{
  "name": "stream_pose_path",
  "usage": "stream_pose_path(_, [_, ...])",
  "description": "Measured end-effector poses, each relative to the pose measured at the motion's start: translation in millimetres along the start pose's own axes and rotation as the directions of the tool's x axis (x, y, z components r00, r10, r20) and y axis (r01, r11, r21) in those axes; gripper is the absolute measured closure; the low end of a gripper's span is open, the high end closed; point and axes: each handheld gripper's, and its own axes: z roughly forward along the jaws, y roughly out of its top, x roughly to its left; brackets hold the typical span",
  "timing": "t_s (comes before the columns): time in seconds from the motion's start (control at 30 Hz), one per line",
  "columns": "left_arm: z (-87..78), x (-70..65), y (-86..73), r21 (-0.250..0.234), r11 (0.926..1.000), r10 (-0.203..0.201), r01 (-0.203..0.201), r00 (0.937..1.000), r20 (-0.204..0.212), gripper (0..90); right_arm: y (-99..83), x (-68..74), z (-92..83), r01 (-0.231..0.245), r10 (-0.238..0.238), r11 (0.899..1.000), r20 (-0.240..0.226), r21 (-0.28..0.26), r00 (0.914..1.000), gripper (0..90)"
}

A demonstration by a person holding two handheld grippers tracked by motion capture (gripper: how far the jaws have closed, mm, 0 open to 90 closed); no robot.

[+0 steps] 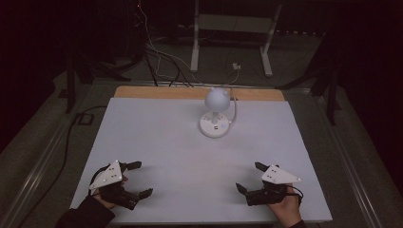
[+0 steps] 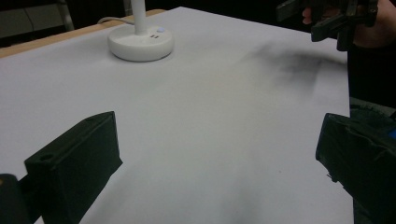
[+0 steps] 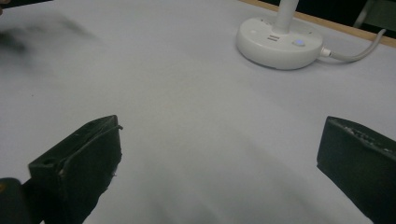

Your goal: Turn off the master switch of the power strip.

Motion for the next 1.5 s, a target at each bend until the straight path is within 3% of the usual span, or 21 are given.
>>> stream_pose_path(0.57, [-0.4, -1.4, 0.8, -0.006, 1.0, 0.007, -0.007, 0.9999, 0.009, 0.3, 31.5, 0.8, 0.0, -0.049, 0.048, 0.998, -0.02, -0.04, 0.9986, 0.5])
stream_pose_path(0.87, [-0.7, -0.5, 0.7, -0.004, 1.0, 0.005, -0.005, 0.9999, 0.009, 0.3, 53.2, -4.1, 6.1, -0.02, 0.019, 0.997, -0.014, -0.07, 0.9997, 0.9])
stream_pose_path(1.1, [-0.9, -0.5, 0.7, -0.005, 1.0, 0.003, -0.003, 0.9999, 0.01, 0.3, 69.3, -9.5, 11.6, 0.013, -0.011, 0.995, 0.019, -0.102, 0.9998, 0.0])
stream_pose_path(1.5, [-1.2, -0.6, 0.7, -0.005, 1.0, 0.005, -0.005, 0.9999, 0.01, 0.3, 88.9, -21.5, 25.6, -0.008, 0.011, 0.993, 0.021, -0.116, 0.9997, 0.0])
